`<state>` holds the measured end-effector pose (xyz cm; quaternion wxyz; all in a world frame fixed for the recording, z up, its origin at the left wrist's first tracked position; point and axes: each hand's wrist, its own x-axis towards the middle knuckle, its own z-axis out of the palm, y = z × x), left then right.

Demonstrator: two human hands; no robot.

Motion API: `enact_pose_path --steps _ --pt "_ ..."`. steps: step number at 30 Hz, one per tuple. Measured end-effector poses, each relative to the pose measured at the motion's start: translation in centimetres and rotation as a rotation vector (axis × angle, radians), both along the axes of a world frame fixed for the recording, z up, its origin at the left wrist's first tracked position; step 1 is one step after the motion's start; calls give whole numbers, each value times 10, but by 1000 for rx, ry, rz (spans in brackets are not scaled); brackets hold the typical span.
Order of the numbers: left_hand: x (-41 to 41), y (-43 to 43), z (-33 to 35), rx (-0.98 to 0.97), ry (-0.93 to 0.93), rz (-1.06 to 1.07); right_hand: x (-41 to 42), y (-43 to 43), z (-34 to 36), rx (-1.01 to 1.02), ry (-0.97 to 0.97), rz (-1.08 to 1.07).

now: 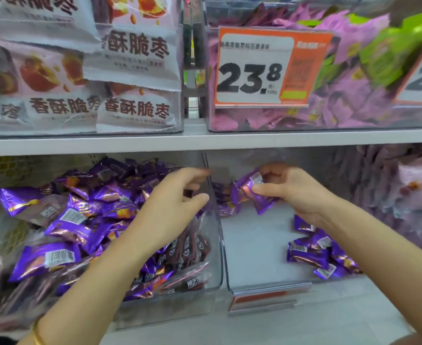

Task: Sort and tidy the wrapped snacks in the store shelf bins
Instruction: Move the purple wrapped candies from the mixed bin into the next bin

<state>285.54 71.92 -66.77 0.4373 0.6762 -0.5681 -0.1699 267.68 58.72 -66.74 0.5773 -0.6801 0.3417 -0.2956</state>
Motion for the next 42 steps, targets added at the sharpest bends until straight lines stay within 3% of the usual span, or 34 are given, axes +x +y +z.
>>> enact_pose_path --steps 4,11,18,23,25,34,42 --pt "1 -2 -7 64 -58 -18 12 -14 -46 -109 262 13" --pt "3 1 -6 76 -16 3 28 -19 -86 -577 669 179" --pt "5 1 -9 81 -13 8 31 -12 -78 -894 812 227" --pt "6 1 -8 70 6 12 33 -11 -73 -1112 1054 149" --pt "6 2 -5 56 37 9 35 -11 -74 -1106 1073 146" --pt "10 7 5 28 84 49 36 -10 -72 -728 748 150" --pt "16 11 8 17 79 72 33 -12 -72 -726 798 142"
